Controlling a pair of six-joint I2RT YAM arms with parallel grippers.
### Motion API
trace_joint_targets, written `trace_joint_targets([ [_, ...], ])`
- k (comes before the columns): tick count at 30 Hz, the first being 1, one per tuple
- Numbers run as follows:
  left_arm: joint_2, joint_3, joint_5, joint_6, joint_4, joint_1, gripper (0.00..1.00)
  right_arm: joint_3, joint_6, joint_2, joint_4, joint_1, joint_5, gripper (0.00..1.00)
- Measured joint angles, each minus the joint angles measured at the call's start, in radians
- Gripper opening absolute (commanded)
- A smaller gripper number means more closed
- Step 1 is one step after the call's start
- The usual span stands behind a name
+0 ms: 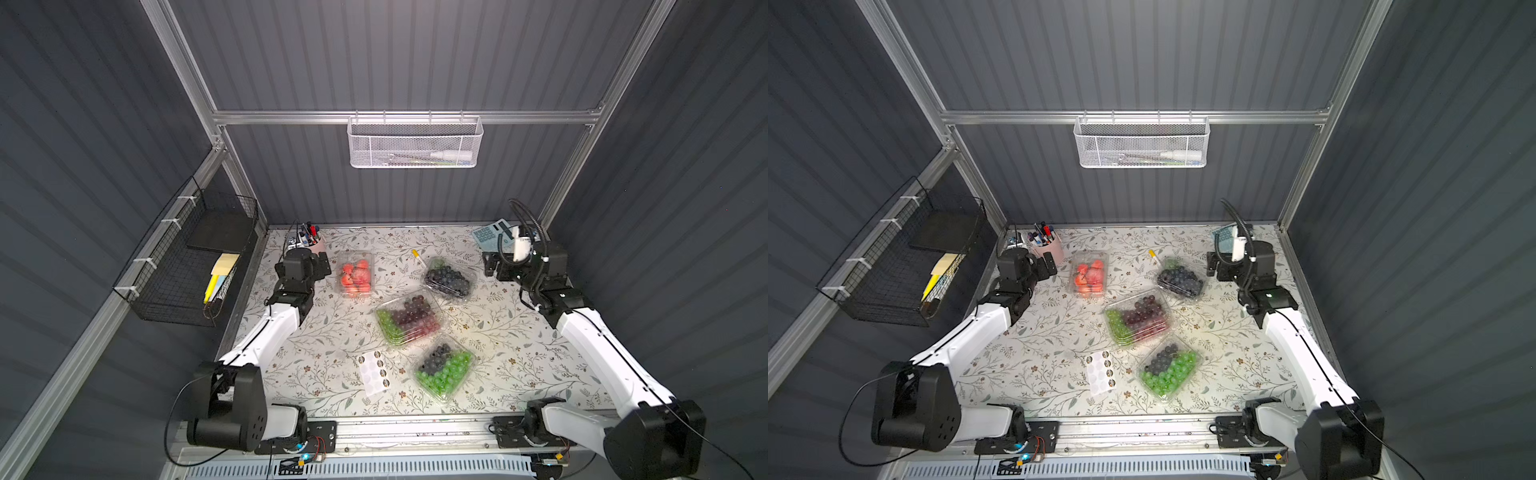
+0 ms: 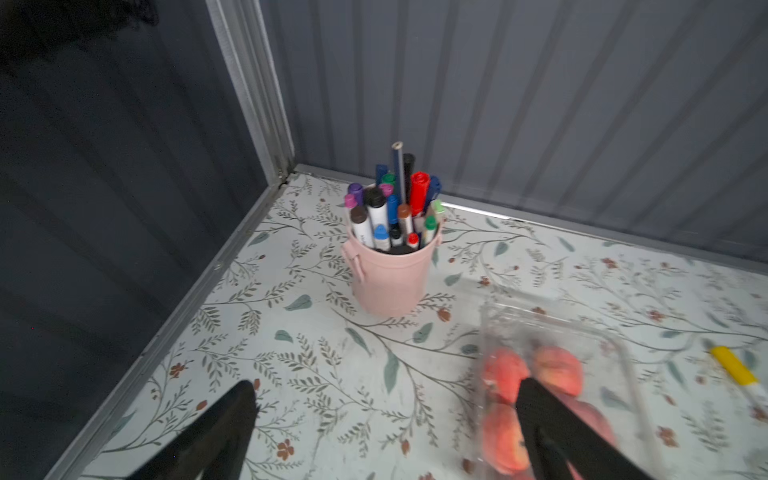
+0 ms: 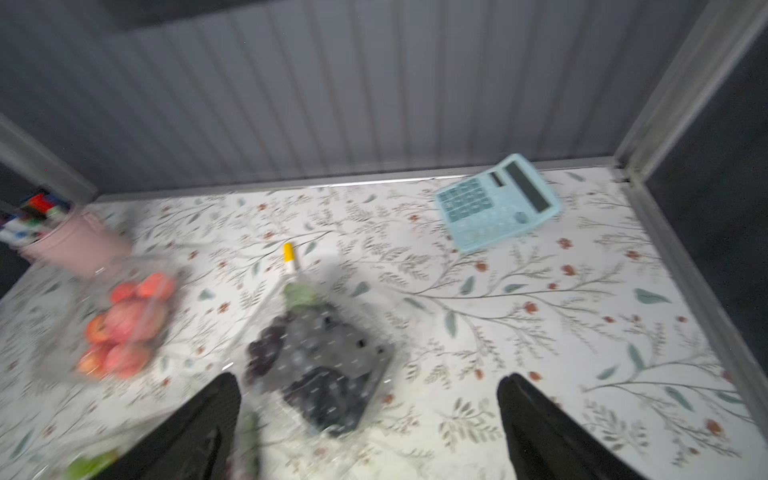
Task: Label fruit boxes
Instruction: Pick up the label sticker from the center of the board.
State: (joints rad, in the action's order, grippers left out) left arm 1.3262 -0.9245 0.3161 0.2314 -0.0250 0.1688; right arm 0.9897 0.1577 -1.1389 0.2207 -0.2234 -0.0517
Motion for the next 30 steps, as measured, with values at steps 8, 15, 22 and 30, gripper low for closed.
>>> trace_joint_targets([
  [8,-0.045,-0.085,-0.233,0.108,0.474,0.003,0.99,0.132,0.176,0.023,0.354,-0.381,0.048,0.99],
  [15,-0.065,-0.066,-0.338,0.147,0.656,0.000,1.00,0.251,0.391,-0.142,0.485,-0.745,0.088,0.99],
  [22,-0.043,-0.026,-0.404,0.146,0.720,-0.040,1.00,0.383,0.584,-0.363,0.513,-0.979,0.074,0.92],
  [30,-0.030,0.014,-0.515,0.136,0.716,-0.176,0.99,0.474,0.711,-0.615,0.515,-1.049,-0.016,0.84],
])
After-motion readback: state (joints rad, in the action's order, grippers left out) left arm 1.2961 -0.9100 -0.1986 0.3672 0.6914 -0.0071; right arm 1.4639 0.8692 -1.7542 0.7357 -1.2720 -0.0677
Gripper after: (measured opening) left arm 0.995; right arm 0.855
